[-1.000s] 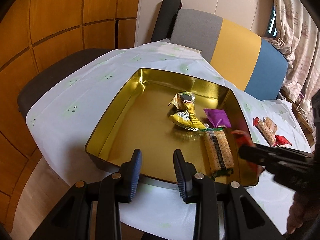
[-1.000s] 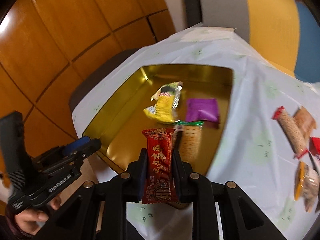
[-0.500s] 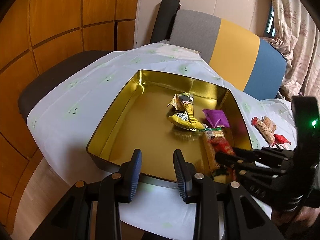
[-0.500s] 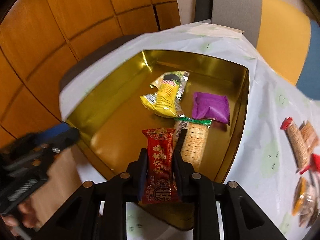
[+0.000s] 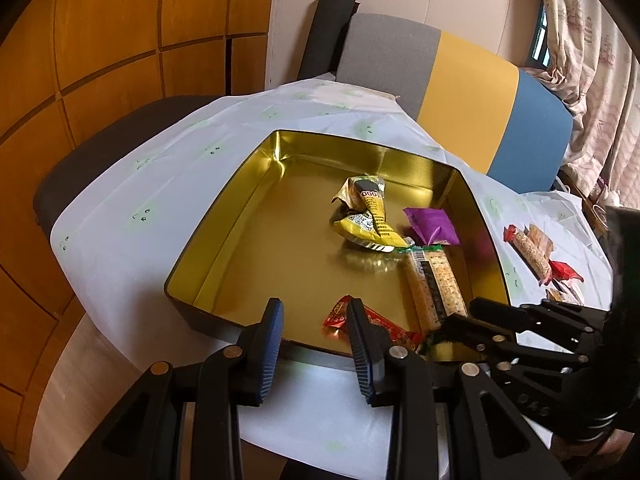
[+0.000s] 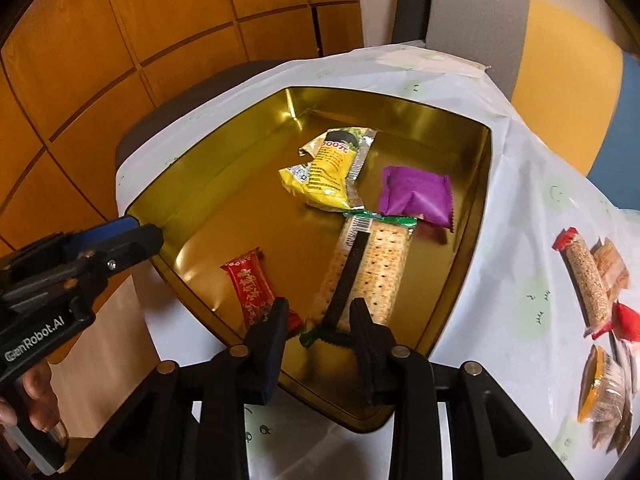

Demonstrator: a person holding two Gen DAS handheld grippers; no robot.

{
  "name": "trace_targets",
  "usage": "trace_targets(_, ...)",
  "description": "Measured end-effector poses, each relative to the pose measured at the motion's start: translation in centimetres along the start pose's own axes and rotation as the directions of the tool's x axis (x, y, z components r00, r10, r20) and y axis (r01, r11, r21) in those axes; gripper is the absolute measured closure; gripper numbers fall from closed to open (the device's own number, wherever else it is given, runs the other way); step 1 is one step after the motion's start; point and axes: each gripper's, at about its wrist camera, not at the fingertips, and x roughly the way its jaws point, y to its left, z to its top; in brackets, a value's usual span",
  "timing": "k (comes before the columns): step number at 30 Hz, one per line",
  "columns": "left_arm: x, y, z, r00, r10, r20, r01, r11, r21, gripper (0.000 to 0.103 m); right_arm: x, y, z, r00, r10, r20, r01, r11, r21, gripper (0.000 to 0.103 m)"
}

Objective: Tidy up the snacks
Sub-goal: 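Lower the red candy into the tin and open the right gripper, then grasp the clear grain bar with red ends with the left gripper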

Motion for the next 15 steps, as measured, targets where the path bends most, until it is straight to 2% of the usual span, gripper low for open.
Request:
trace_targets(6,0.1,-0.4,-0.3,1.0,0.005,-0.008,-0.005,1.0,0.006,0.07,-2.7,-0.8,-0.9,0.997,0.0,0.08,-0.006,0.997,0.073,0.07)
trace_targets(7,0.0,-0.5,-0.3,1.0,0.001,-0.002,-0.001,1.0,0.01,0.07,-3.2,-0.9,-1.2,0.996,-0.009,0.091,0.001,0.997,0.078,0.062)
trace_targets(8,-0.2,-0.7,-0.3,1.0,-0.006,0.005,0.006,1.0,0.017,0.07,-3.7,-1.1,-1.4,0.995,-0.022,0.102,0.013,0.996,0.084,0.048)
trace_targets(9,-0.1,-0.8,-0.3,1.0,-0.008,0.004,0.008,1.0,0.023,0.07,-4.2,-1.4,-1.7,0.993,-0.034,0.114,0.023,0.995,0.093,0.044)
trace_targets(15,-0.3,-2.3,-0.5,0.999,-0.039,0.001,0.038,0.998,0.057,0.07,-6.6,-4.6,-3.9,0.987,-0.115,0.111,0.096,0.982,0.166,0.039)
